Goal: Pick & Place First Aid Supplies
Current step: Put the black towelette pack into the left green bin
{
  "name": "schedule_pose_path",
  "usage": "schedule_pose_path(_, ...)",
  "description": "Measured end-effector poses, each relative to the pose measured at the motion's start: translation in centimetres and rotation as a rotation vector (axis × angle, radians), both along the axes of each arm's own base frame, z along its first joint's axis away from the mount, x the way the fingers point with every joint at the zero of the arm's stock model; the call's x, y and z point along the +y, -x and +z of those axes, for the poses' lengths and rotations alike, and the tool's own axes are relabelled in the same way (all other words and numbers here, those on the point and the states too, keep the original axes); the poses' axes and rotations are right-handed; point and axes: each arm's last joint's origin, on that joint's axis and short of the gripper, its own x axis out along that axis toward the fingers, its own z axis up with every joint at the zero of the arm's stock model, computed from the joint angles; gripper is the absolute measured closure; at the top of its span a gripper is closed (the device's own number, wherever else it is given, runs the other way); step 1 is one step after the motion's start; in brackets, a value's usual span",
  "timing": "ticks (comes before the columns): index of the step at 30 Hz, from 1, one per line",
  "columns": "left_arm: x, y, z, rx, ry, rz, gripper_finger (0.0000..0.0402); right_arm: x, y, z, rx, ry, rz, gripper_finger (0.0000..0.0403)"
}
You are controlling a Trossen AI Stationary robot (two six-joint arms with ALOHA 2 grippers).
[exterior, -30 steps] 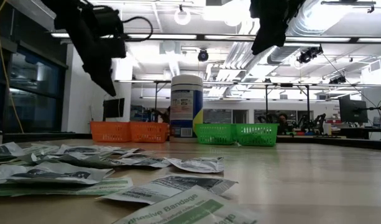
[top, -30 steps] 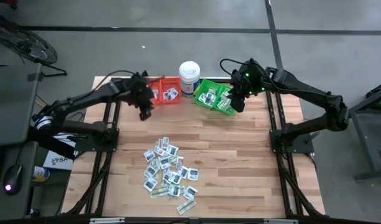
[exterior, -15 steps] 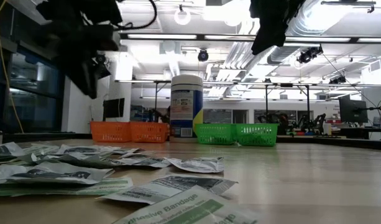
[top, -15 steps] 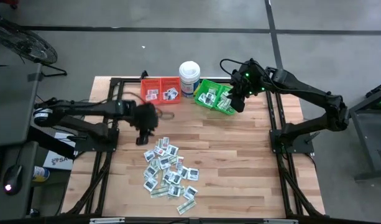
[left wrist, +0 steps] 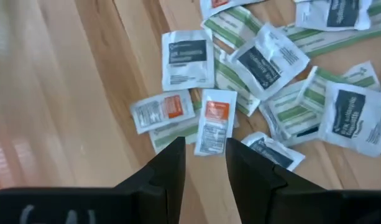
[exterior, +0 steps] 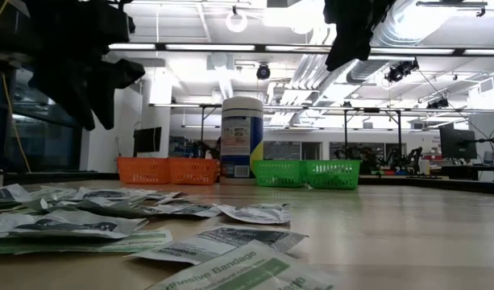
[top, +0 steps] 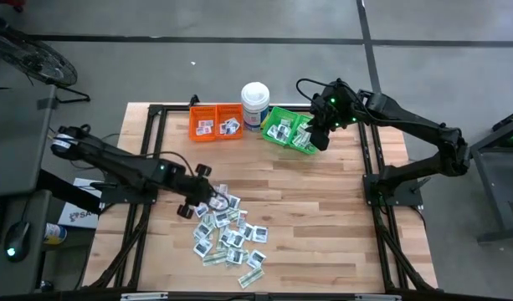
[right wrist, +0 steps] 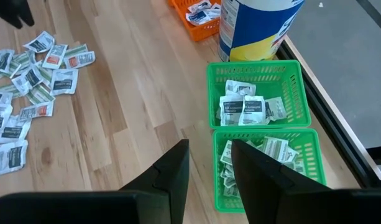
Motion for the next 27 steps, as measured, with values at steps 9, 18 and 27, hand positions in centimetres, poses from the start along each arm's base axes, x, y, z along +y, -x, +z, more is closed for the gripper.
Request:
schedule_pose_path(9, -1.4, -1.0, -1.7, 0.048, -0.057, -0.058, 0.0254, 0.0, 0.0, 0.0, -0.004, -0.012, -0.017, 0.0289)
schedule_pose_path(18, -1.9, -2.1, -4.0, 0.127, -0.081, -0.063, 0.0196, 0.0, 0.0, 0.0, -0.007, -0.022, -0.038, 0.0289)
schedule_pose_path(27, -1.7, -1.2, -3.9, 0.186, 0.013, 0.132, 0.022, 0.0, 0.0, 0.0, -0.007, -0.026, -0.045, 0.0289)
